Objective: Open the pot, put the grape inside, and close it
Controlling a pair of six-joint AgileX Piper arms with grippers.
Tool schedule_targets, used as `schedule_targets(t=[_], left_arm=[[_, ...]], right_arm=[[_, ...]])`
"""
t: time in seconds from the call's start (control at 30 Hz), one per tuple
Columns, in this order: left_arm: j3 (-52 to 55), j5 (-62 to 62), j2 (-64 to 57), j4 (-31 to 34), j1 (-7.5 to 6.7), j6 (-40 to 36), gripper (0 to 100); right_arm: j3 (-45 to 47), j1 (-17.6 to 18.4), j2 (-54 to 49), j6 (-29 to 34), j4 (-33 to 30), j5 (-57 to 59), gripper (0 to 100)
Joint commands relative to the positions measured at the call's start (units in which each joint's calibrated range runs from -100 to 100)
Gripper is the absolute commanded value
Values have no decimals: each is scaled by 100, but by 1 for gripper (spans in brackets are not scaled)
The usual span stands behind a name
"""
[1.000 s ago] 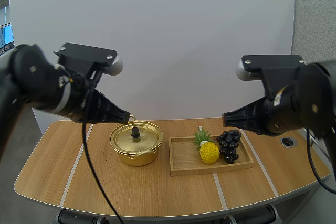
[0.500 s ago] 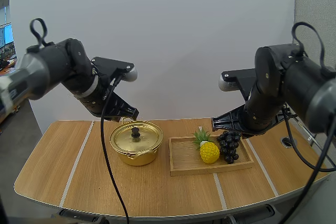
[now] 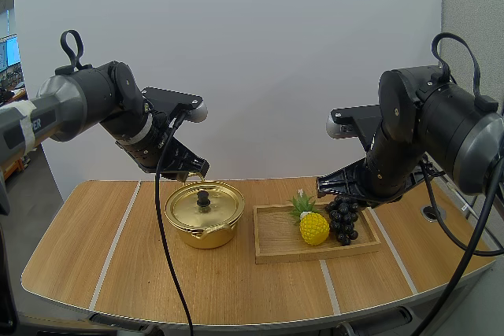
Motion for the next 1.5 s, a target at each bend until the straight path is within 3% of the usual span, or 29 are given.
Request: schedule_targets(t=[0.0, 0.1, 0.2, 0.73, 1.47], left_arm=[[-69, -65, 19, -97, 4, 187, 100], [-69, 54, 19, -97, 4, 324, 100], [-69, 76, 19, -97, 4, 386, 100], [-69, -818, 19, -86, 4, 386, 100], [-69, -631, 19, -86, 4, 386, 100]], right_arm=[[-55, -22, -10, -24, 59, 8, 77], [-55, -22, -10, -24, 59, 8, 92], [-55, -22, -10, -24, 59, 8, 98], [-55, -22, -10, -24, 59, 8, 98], [-55, -22, -10, -15, 70, 8, 98]])
